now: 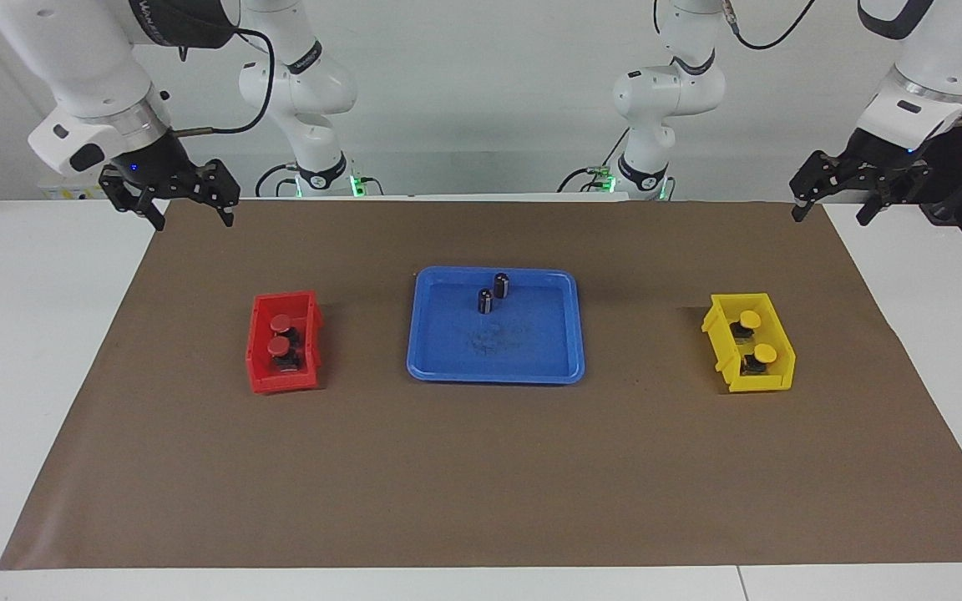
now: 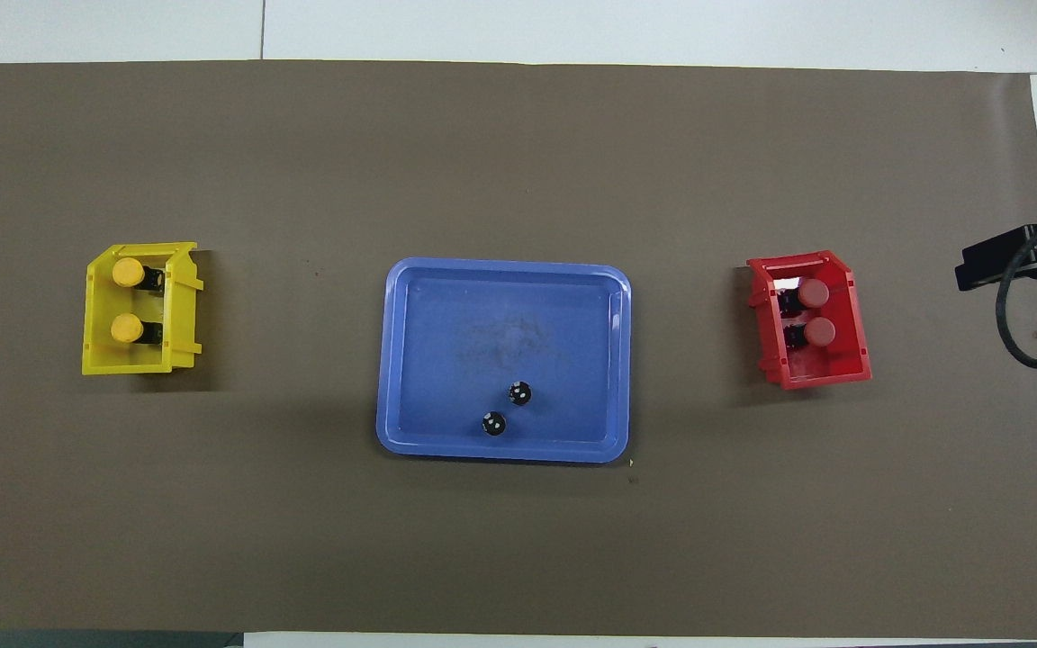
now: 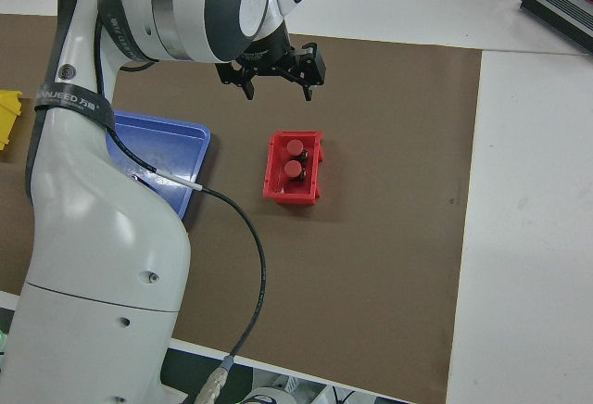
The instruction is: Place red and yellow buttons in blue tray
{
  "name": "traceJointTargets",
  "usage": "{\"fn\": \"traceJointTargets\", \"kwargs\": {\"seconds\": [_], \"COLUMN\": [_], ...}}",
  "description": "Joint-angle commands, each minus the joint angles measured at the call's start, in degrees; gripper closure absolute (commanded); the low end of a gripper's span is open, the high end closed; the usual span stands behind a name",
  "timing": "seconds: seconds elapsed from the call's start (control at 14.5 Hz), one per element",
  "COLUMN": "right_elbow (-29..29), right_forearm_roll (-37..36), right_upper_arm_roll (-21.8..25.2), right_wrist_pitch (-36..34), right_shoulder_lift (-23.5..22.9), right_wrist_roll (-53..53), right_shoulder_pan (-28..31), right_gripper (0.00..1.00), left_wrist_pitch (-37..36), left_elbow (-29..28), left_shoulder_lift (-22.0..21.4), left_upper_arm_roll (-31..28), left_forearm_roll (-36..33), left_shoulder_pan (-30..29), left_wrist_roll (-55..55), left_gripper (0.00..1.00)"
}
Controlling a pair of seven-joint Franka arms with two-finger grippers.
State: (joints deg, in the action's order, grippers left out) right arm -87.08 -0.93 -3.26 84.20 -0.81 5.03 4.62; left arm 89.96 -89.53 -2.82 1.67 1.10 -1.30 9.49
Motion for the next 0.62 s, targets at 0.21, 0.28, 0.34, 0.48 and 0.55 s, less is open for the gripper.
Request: {"fn": "traceJointTargets", "kwargs": {"seconds": [0.21,0.28,0.34,0.48,0.55], "right_elbow": [-1.34,-1.34,-1.34,-1.34,-1.34], "right_forearm_roll": [0.31,0.31,0.31,0.31,0.31], "right_upper_arm_roll": [-0.25,-0.25,-0.25,-0.25,-0.25], "right_wrist_pitch": [-0.17,-0.17,-0.17,-0.17,-0.17], "right_shoulder_lift": [1.16,1.16,1.16,1.16,1.16], "right_wrist_roll": [-0.64,-0.64,-0.64,-0.46,-0.11], "right_shoulder_pan": [0.12,0.12,0.3,0.39,0.3], "right_gripper": [0.0,0.0,0.0,0.0,0.0], "left_wrist_pitch": [-0.75,-1.27,-1.45,-1.71,-2.32], "left_elbow": [-1.17,-1.26,-1.17,-1.26,-1.26], "left_shoulder_lift": [-1.31,-1.31,-1.31,-1.31,-1.4], "left_upper_arm_roll": [0.08,0.08,0.08,0.26,0.43], "left_forearm_roll": [-0.49,-0.49,-0.4,-0.49,-0.49], "left_shoulder_pan": [-0.37,-0.37,-0.37,0.33,0.42], "left_wrist_roll": [0.27,0.36,0.27,0.18,-0.08], "left_gripper": [0.0,0.0,0.0,0.0,0.0]}}
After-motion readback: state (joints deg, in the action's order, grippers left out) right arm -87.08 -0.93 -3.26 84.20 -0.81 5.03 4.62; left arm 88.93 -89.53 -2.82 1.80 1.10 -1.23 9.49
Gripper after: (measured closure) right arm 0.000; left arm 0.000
